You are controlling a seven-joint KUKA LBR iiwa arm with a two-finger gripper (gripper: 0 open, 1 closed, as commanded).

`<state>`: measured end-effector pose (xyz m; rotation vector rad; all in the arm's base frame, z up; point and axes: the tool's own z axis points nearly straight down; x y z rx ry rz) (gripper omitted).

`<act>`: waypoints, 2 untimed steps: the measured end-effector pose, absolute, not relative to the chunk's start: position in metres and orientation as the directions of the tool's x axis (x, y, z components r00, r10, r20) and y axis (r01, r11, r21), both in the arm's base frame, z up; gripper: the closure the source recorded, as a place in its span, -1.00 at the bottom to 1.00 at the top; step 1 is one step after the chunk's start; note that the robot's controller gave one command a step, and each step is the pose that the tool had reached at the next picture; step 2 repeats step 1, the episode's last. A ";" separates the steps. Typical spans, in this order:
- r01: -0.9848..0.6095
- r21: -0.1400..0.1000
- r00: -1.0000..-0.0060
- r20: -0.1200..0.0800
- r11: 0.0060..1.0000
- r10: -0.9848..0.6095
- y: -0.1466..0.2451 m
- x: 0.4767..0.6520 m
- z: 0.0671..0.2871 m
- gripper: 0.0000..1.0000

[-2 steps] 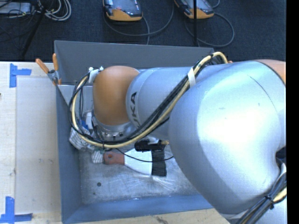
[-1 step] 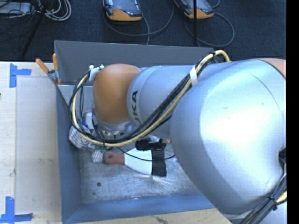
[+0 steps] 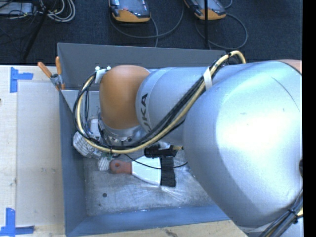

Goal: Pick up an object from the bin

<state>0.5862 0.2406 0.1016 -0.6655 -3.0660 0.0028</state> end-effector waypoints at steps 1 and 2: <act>0.415 -0.003 -0.910 0.004 0.910 0.415 0.240 0.586 0.116 1.00; 0.415 -0.003 -0.910 0.004 0.910 0.415 0.240 0.586 0.116 1.00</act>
Offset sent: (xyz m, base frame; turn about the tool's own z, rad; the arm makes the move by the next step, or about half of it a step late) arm 0.0000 0.0000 0.0020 0.0000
